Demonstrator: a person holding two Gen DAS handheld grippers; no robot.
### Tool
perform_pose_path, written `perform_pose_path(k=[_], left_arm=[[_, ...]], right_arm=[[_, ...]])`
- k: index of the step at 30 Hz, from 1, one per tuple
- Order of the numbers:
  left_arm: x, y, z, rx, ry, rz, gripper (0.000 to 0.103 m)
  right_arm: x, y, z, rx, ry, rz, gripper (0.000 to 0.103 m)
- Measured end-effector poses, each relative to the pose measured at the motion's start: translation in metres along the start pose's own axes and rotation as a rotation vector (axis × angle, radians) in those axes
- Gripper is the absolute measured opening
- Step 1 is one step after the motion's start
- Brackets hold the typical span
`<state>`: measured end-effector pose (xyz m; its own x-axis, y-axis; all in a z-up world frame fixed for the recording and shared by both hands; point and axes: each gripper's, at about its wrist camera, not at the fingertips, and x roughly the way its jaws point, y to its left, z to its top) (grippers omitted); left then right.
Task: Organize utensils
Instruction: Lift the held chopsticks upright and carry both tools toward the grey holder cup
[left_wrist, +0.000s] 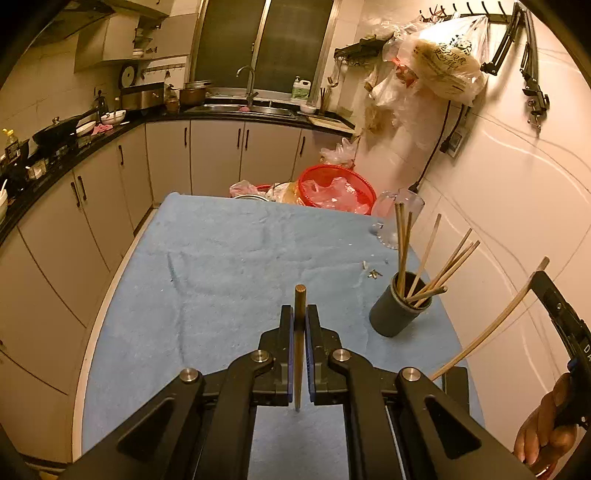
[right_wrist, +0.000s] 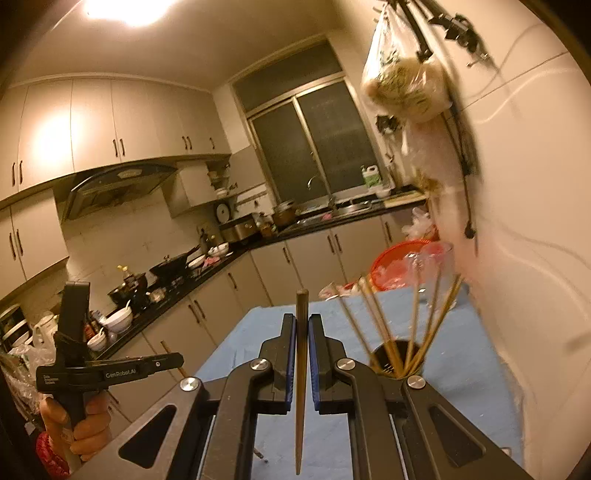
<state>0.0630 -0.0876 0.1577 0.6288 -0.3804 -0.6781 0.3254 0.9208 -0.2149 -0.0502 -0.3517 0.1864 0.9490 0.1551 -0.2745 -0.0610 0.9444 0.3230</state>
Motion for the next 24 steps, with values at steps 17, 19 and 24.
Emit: perform_pose_path(k=[17, 19, 24], left_arm=[[-0.014, -0.069, 0.082, 0.083, -0.063, -0.103, 0.006], [-0.017, -0.077, 0.095, 0.088, -0.086, -0.107, 0.006], [-0.023, -0.094, 0.123, 0.104, -0.133, -0.127, 0.006]], right_arm=[[-0.023, -0.048, 0.047, 0.034, -0.080, -0.091, 0.007], [-0.022, -0.050, 0.051, 0.031, -0.090, -0.100, 0.007], [-0.011, -0.058, 0.070, 0.032, -0.110, -0.122, 0.007]])
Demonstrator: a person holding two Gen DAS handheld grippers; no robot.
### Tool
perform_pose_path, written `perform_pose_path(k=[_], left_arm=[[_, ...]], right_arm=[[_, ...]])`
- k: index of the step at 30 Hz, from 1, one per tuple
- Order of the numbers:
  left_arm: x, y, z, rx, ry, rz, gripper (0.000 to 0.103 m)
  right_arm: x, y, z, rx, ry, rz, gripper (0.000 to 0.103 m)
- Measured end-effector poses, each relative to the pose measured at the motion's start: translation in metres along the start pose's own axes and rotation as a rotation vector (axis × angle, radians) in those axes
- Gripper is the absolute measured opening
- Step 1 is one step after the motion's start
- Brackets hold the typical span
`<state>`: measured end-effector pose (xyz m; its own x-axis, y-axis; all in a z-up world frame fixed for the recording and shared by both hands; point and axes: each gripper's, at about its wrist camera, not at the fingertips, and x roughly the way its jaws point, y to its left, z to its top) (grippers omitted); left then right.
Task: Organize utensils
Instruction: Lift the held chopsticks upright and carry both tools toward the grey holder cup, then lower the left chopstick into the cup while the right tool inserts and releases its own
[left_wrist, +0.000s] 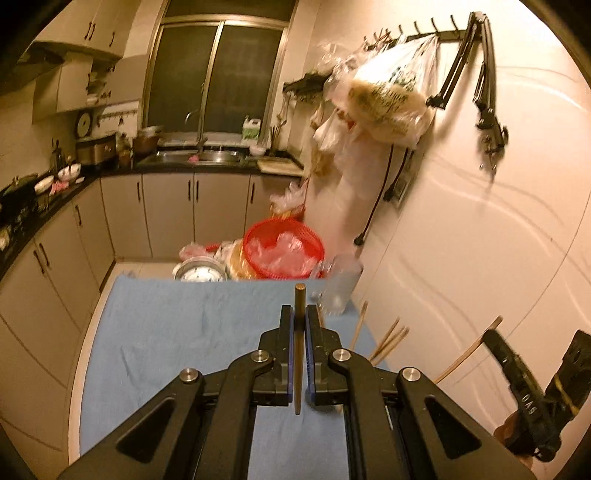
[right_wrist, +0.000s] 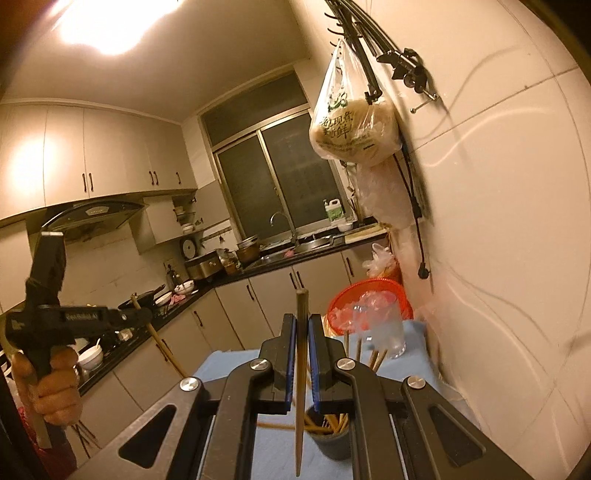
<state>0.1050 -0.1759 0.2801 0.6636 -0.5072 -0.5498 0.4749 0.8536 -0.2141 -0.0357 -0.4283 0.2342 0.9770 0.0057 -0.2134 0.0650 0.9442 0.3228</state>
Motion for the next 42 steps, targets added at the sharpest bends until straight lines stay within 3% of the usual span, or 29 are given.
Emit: perform_pose_path(k=[5, 12, 26, 42], left_arm=[[0.012, -0.015, 0.024, 0.012, -0.010, -0.018, 0.006], [0.045, -0.024, 0.028, 0.005, 0.024, -0.073, 0.006], [0.118, -0.030, -0.014, 0.044, 0.098, -0.070, 0.006], [0.155, -0.022, -0.057, 0.073, 0.203, -0.092, 0.007]], right_arm=[[0.019, -0.003, 0.013, -0.015, -0.016, -0.027, 0.007], [0.052, -0.010, 0.019, -0.017, -0.019, -0.062, 0.007], [0.095, -0.008, -0.026, -0.122, 0.046, -0.118, 0.007], [0.112, -0.022, -0.069, -0.083, 0.150, -0.118, 0.007]])
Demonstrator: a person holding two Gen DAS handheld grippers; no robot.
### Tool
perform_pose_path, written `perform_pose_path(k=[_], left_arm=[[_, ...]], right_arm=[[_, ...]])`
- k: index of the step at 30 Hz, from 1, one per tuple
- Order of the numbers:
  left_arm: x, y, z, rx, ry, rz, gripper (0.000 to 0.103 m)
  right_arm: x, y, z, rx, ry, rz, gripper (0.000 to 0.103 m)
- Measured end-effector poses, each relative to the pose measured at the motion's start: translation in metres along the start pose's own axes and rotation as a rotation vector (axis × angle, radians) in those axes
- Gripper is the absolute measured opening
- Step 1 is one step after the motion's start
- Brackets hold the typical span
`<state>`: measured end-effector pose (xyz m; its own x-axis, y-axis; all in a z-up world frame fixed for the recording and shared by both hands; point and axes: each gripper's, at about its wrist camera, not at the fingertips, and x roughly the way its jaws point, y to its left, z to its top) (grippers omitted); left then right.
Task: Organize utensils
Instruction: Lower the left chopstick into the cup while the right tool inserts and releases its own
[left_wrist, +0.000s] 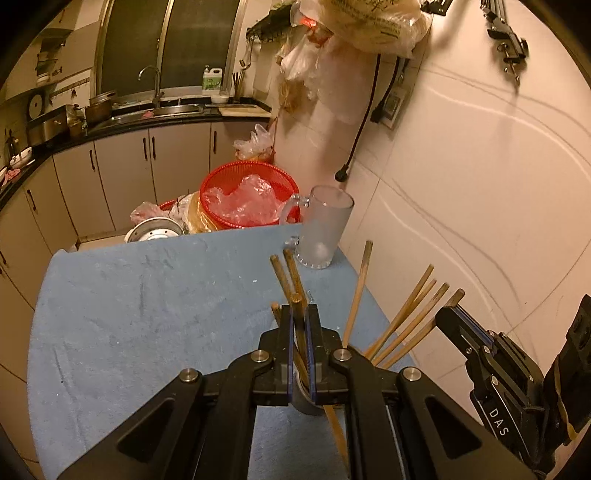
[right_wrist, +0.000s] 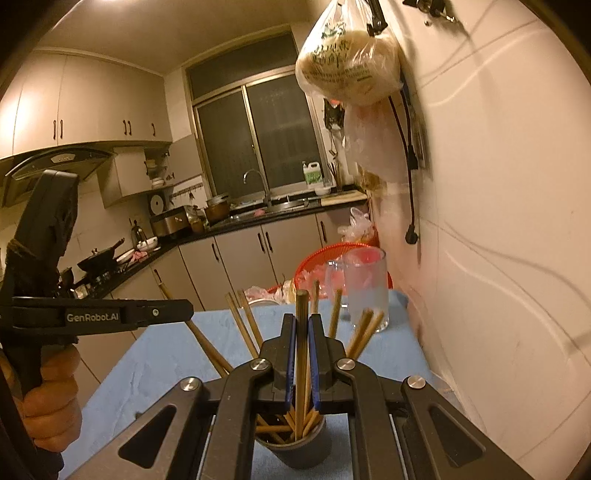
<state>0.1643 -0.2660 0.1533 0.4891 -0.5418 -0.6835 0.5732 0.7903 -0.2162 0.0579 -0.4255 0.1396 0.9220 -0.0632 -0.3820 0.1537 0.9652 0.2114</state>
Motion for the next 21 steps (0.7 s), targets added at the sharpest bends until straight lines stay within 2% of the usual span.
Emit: perform_pose_path(k=[5, 21], left_arm=[[0.006, 0.001, -0.005, 0.014, 0.010, -0.001, 0.007], [0.012, -0.002, -0.007, 0.027, 0.019, 0.011, 0.007]], right_arm=[[0.003, -0.002, -0.007, -0.002, 0.008, -0.021, 0.007], [0.000, -0.005, -0.006, 0.014, 0.021, -0.011, 0.007]])
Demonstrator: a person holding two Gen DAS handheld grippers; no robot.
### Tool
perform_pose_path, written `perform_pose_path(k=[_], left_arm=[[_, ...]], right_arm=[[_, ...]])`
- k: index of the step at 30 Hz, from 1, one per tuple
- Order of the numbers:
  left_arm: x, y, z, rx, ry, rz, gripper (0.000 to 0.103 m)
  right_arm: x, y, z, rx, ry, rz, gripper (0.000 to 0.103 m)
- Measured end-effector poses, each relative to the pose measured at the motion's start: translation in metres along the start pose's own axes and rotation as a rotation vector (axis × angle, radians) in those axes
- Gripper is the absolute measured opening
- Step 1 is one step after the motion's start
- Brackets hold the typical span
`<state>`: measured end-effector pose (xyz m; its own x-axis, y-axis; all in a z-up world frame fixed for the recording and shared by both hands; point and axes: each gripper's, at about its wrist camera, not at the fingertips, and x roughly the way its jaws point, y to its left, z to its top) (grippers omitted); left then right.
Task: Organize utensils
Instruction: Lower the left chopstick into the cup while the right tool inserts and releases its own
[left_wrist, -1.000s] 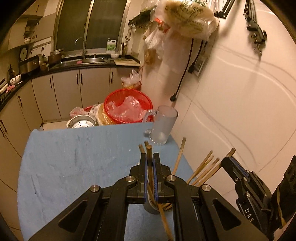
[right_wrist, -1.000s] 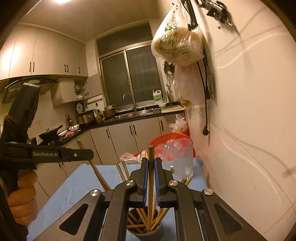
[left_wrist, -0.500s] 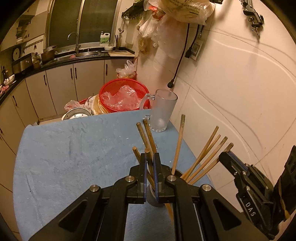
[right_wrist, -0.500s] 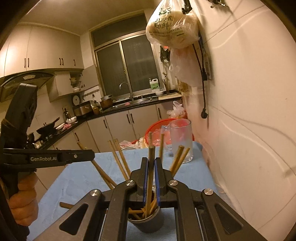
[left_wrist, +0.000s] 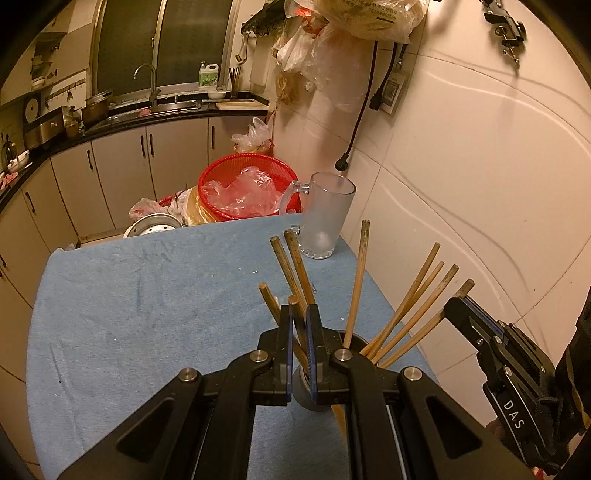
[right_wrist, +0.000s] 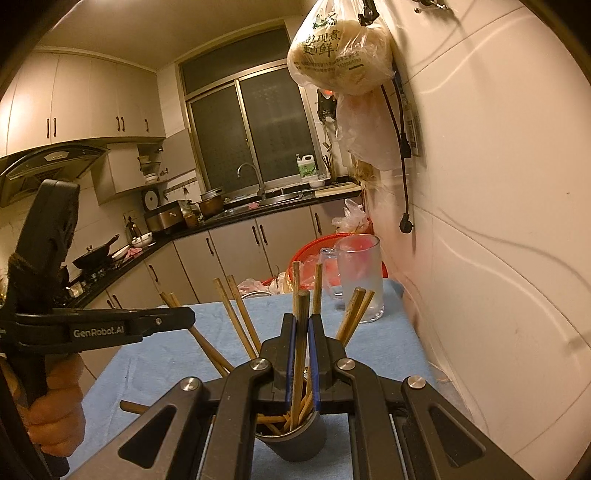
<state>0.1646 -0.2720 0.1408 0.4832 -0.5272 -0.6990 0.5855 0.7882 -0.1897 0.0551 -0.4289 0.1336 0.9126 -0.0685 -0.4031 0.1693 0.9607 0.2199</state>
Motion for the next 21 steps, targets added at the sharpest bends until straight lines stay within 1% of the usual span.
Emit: perform_pose_path(k=[21], left_arm=[[0.0007, 0.0036, -0.0016, -0.013, 0.004, 0.003, 0.008]], right_arm=[[0.0051, -0.0012, -0.0002, 0.029, 0.033, 0.017, 0.008]])
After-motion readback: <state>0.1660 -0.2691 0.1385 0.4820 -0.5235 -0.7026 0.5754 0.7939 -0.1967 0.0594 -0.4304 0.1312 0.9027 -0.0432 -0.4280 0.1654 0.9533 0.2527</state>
